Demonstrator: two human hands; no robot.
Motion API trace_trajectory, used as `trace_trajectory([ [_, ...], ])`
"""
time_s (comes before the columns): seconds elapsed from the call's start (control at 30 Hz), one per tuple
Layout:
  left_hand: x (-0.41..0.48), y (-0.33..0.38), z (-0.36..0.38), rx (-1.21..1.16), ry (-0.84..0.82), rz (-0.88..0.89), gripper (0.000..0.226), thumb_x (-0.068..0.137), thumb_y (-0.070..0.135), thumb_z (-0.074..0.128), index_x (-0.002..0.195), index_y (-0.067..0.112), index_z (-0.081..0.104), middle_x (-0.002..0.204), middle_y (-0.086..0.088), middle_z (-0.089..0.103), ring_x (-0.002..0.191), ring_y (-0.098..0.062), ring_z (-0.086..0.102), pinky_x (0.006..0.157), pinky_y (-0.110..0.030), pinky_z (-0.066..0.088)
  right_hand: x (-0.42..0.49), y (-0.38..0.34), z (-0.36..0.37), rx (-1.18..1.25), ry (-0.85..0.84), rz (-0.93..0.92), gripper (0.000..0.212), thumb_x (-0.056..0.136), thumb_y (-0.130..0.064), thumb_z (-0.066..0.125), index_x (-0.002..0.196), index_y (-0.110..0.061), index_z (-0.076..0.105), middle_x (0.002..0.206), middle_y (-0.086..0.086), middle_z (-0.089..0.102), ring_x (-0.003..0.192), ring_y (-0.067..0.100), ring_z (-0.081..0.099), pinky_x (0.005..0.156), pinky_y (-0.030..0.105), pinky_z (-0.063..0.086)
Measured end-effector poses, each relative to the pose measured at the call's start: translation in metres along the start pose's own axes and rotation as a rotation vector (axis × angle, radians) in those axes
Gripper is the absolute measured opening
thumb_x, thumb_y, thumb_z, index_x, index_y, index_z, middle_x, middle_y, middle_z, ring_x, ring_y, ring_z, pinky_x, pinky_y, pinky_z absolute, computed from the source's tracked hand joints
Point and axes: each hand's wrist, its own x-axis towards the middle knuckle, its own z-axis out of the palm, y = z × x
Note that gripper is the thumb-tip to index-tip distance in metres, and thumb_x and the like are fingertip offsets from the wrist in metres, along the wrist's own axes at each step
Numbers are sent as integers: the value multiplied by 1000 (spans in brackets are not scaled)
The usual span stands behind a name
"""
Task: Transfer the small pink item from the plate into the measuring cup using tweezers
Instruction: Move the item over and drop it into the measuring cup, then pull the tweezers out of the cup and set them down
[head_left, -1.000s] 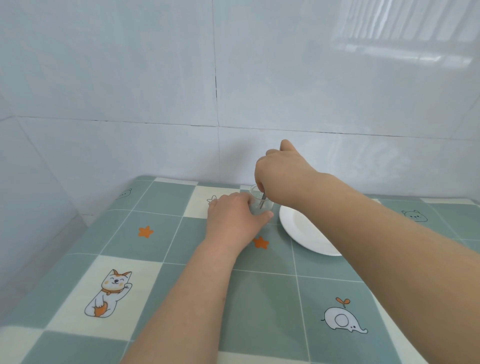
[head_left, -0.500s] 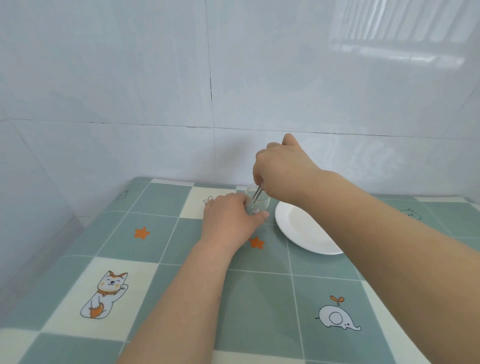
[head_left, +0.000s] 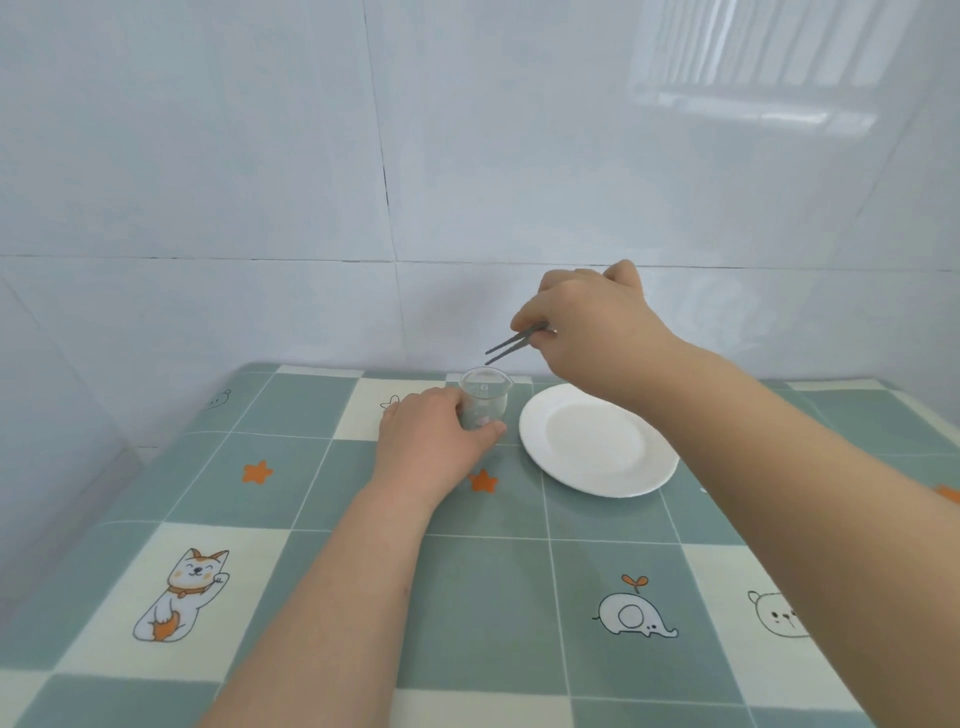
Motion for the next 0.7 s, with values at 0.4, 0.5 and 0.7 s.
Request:
trace_trajectory([
  [0.4, -2, 0, 2, -14, 17, -6, 41, 75, 54, 64, 93, 18, 67, 95, 3, 68, 95, -21, 61, 87, -40, 48, -48, 50, -6, 273, 49, 445, 32, 86, -9, 51, 108, -20, 72, 107, 0, 70, 90, 23, 60, 75, 31, 46],
  [0.5, -3, 0, 4, -15, 22, -1, 41, 75, 54, 65, 94, 17, 67, 96, 3, 68, 96, -21, 61, 85, -39, 49, -59, 68, 0, 251, 14, 537, 32, 84, -9, 52, 110, -18, 70, 107, 2, 71, 87, 24, 60, 72, 29, 46],
  [0.7, -2, -2, 6, -27, 29, 5, 39, 76, 52, 66, 100, 21, 68, 108, 6, 69, 103, -18, 59, 86, -34, 46, -81, 90, 15, 197, -67, 659, 32, 82, -5, 54, 112, -8, 66, 104, 11, 70, 75, 31, 60, 73, 37, 55],
])
